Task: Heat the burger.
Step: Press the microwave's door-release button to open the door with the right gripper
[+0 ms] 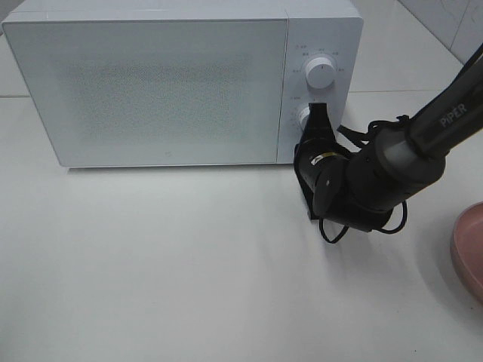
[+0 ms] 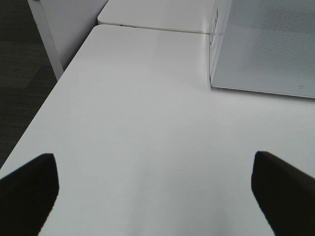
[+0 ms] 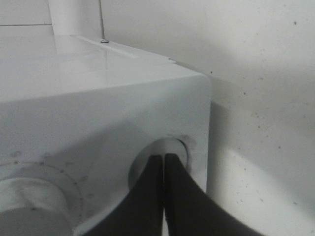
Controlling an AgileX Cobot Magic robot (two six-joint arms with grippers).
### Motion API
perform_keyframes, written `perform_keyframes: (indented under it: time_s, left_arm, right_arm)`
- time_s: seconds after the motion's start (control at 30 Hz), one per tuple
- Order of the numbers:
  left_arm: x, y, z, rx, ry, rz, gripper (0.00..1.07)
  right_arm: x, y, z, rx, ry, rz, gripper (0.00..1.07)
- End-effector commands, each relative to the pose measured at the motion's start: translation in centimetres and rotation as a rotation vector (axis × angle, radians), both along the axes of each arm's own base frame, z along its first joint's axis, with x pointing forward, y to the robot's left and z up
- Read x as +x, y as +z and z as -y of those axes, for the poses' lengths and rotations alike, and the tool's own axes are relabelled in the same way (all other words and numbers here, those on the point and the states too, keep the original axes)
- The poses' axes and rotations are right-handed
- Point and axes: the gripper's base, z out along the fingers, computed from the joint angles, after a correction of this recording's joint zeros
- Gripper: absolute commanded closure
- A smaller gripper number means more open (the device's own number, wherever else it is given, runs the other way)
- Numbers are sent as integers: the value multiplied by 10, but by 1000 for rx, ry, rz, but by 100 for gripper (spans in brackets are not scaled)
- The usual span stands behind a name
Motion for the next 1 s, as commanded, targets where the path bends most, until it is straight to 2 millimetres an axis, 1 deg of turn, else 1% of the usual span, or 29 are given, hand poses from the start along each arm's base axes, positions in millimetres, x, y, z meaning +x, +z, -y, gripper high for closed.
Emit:
perform_keyframes:
  time_s: [0.03,0.27,0.3,0.43,0.5,0.57,0.63,0.67,0.73,0.77,1.0]
  left_arm:
    - [-2,-1,0,3,3,17,7]
    - [-2,-1,0,3,3,17,7]
    - [-2,-1,0,3,3,17,7]
    - [-2,-1,0,3,3,17,7]
    - [-2,-1,0,3,3,17,7]
    - [-2,-1,0,3,3,17,7]
    - [-2,-1,0,3,3,17,7]
    - [-2,-1,0,3,3,17,7]
    - [-2,-1,0,3,3,17,7]
    - [-2,-1,0,3,3,17,7]
    - [-2,-1,0,3,3,17,7]
  right_arm:
    - [7,10,2,-9,-25,109,107]
    - [13,17,-2,4,-29,154,107]
    - [16,20,-2,4,-39,189,107]
    - [20,24,-3,12,-56,240,107]
    - [24,30,-4,33,-71,286,107]
    - [28,32,-6,34,-81,310,107]
    - [32,32,-5,36,-92,317,107]
    - [37,31,-5,39,-99,328,107]
    - [39,31,-6,40,-106,339,107]
    - [44,32,-2,41,-124,354,107]
    - [44,33,-2,19,-125,363,107]
